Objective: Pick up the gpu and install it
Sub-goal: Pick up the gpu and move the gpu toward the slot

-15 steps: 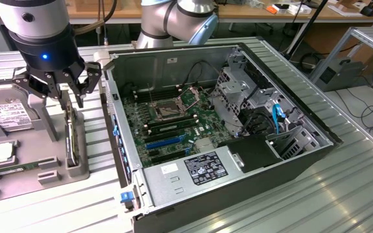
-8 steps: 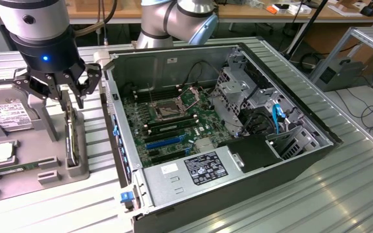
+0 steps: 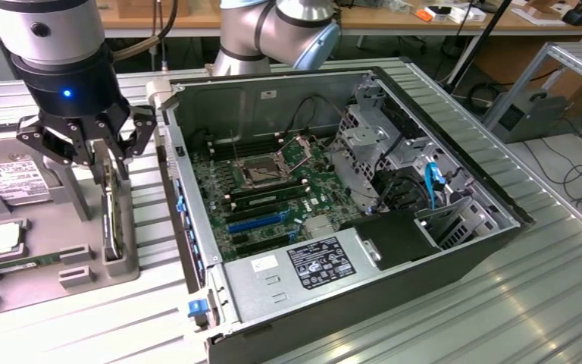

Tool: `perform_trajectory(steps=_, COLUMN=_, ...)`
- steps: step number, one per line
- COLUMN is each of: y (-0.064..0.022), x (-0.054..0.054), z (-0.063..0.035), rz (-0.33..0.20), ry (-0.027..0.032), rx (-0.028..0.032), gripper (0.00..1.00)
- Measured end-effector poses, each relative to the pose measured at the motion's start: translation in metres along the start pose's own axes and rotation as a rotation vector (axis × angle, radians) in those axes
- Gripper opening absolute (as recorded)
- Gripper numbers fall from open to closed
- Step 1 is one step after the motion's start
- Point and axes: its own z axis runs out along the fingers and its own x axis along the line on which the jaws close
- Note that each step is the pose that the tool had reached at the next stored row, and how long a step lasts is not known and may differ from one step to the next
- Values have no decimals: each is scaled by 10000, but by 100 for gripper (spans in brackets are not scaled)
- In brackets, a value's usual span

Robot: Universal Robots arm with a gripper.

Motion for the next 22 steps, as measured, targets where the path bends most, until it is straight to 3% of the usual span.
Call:
perform_trajectory(steps=6, y=-14, x=110, z=46, rz=-292, ry=5, rx=-45, gripper=36)
perform_trajectory(steps=9, y=-21, x=116, z=124, rz=-294, ry=7, rx=-44, gripper=36)
perform_trajectory(steps=22, y=-26, x=120, z=268, rz=-320, ry=7, rx=-45, gripper=36)
